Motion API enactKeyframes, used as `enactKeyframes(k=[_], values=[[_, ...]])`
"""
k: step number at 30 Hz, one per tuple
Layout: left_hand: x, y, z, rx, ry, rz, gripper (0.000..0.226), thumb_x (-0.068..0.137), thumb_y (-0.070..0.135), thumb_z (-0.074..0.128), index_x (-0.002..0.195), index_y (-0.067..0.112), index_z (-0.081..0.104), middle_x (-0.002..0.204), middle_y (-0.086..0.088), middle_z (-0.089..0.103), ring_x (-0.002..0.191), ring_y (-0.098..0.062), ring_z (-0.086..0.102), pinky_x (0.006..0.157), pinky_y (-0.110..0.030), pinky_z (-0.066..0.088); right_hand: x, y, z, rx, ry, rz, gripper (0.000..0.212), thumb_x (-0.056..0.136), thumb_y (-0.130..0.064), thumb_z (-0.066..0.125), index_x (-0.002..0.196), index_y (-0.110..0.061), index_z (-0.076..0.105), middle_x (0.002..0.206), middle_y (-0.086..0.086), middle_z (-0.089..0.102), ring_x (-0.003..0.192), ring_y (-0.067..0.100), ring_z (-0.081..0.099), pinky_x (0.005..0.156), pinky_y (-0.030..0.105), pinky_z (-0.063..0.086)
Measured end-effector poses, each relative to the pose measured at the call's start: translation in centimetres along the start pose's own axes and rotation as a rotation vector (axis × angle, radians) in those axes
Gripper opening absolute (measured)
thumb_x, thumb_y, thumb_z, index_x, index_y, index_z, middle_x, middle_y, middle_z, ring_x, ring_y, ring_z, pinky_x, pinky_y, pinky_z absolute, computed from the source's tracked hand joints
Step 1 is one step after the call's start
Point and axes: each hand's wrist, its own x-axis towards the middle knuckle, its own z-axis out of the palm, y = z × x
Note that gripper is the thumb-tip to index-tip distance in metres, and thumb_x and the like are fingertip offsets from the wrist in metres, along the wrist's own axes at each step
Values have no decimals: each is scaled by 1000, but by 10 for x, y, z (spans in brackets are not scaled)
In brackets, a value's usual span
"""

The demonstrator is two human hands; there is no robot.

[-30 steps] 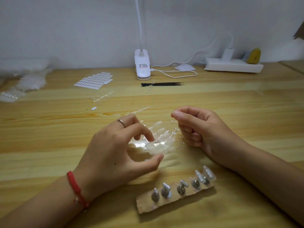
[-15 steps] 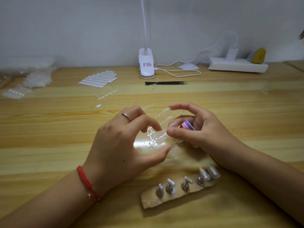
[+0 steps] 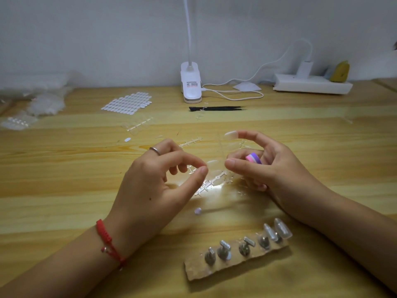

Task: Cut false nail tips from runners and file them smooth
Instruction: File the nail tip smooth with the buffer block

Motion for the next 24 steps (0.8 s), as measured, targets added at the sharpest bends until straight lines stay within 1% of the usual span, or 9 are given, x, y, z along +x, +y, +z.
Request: enactKeyframes(k=[6, 12, 17, 24], values=[[0, 1, 0, 5, 6, 51, 9, 80, 42, 62, 81, 35, 69, 74, 9, 53, 69, -14, 52, 53, -24, 39, 1, 2, -1, -8, -10, -7, 62, 55, -23, 79, 113, -21, 58, 71, -1, 68, 40, 3, 41, 37, 13, 32], [0, 0, 0, 9, 15, 87, 11, 81, 41, 62, 81, 33, 70, 73, 7, 54, 68, -14, 53, 53, -30, 41, 1, 3, -2, -32, -16, -23, 60, 55, -27, 81, 111, -21, 60, 73, -2, 68, 41, 1, 45, 38, 12, 34], [0, 1, -1, 14, 21, 86, 14, 81, 41, 63, 81, 29, 71, 73, 8, 53, 67, -13, 53, 52, -32, 41, -2, 1, -2, -55, -44, -29, 50, 64, -17, 77, 111, -17, 61, 71, -2, 69, 45, 0, 55, 43, 8, 39], [0, 1, -1, 13, 8, 87, 16, 81, 41, 63, 81, 27, 72, 73, 8, 53, 66, -14, 53, 50, -33, 41, -3, 0, -1, -80, -44, -19, 46, 65, -15, 77, 109, -18, 63, 72, -1, 69, 47, 0, 57, 44, 8, 41]])
